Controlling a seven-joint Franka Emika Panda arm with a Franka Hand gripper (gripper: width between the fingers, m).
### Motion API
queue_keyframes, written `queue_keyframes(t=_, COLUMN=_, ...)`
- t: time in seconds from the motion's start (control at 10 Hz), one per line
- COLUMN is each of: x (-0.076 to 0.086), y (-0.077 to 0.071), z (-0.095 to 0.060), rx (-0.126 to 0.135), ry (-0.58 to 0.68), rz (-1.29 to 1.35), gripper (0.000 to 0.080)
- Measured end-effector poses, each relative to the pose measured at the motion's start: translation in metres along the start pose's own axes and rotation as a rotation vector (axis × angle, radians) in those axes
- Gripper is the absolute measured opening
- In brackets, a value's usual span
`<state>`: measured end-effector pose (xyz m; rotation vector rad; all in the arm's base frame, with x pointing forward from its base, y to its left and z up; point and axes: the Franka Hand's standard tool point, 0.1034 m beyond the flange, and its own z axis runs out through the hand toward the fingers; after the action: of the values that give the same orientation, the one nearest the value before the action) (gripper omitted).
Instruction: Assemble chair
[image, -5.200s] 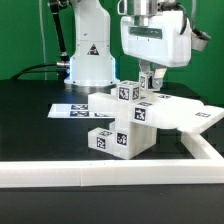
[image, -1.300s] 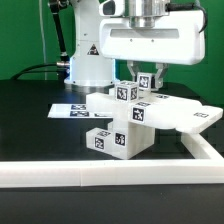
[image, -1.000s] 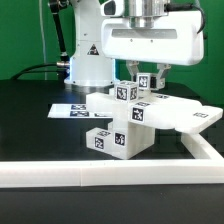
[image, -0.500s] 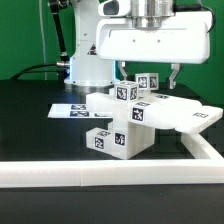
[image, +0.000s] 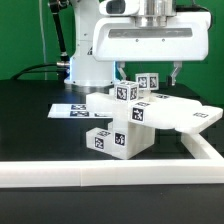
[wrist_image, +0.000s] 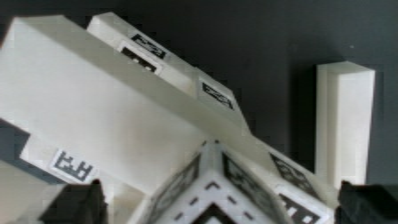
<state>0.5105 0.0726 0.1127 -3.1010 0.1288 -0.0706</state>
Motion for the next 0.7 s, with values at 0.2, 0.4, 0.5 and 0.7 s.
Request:
queue_keyframes(t=0.2, x=0.0008, y=0.0005, z=-0.0016, rx=-0.005, ry=0.002, rz=-0.166, gripper=0.0648)
queue_keyframes(t=0.4, x=0.0012, y=0.0015, z=-0.0018, rx=-0.007, ry=0.002, rz=-0.296, gripper=0.0648)
queue_keyframes(t=0.5, x=0.0013, y=0.002, z=-0.0019, rx=-0.007, ry=0.002, rz=-0.353, gripper=0.0648)
queue_keyframes(t=0.7, x=0.0025, y=0.0044, z=-0.0023, rx=-0.013, ry=0.002, rz=-0.478, gripper=0.0648)
